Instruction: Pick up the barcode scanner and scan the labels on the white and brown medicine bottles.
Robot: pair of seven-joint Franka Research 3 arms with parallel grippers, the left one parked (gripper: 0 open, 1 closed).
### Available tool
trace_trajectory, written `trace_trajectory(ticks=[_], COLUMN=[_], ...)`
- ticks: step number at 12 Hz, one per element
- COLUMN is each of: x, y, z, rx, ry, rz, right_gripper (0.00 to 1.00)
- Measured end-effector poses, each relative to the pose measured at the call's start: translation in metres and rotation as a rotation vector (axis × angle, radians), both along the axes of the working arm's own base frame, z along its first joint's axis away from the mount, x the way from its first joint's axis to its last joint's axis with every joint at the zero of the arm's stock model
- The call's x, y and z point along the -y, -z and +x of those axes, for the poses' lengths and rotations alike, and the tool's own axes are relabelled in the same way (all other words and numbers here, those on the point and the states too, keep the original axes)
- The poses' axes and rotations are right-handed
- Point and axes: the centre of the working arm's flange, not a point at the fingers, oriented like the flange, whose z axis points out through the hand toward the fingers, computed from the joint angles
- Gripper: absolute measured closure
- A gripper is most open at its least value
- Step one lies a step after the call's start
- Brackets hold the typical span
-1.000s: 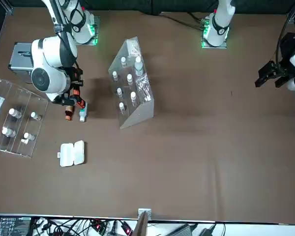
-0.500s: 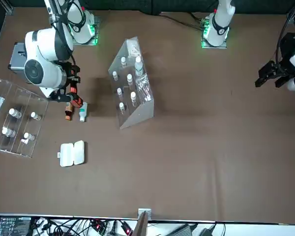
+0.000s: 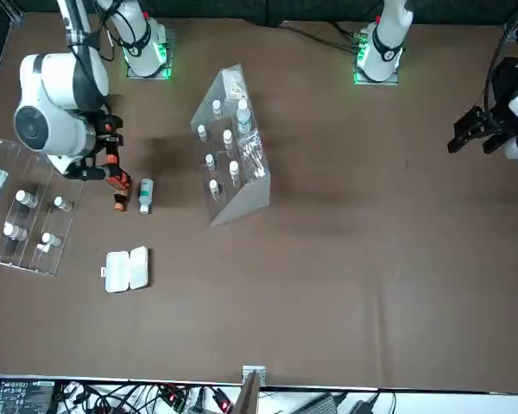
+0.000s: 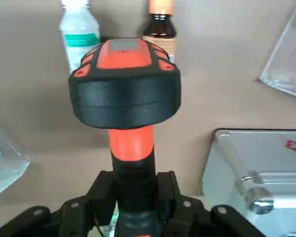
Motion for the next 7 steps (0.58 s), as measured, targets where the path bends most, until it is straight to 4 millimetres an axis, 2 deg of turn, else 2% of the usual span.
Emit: trace_trajectory(ticks=[3,7], x=[0.025,0.042], y=[0.001,0.013], z=[0.002,0.004], rx=[0.003,-0.007], ry=[0.01,0.005], rz=[0.012,0.029], right_gripper=[0.56,0.56])
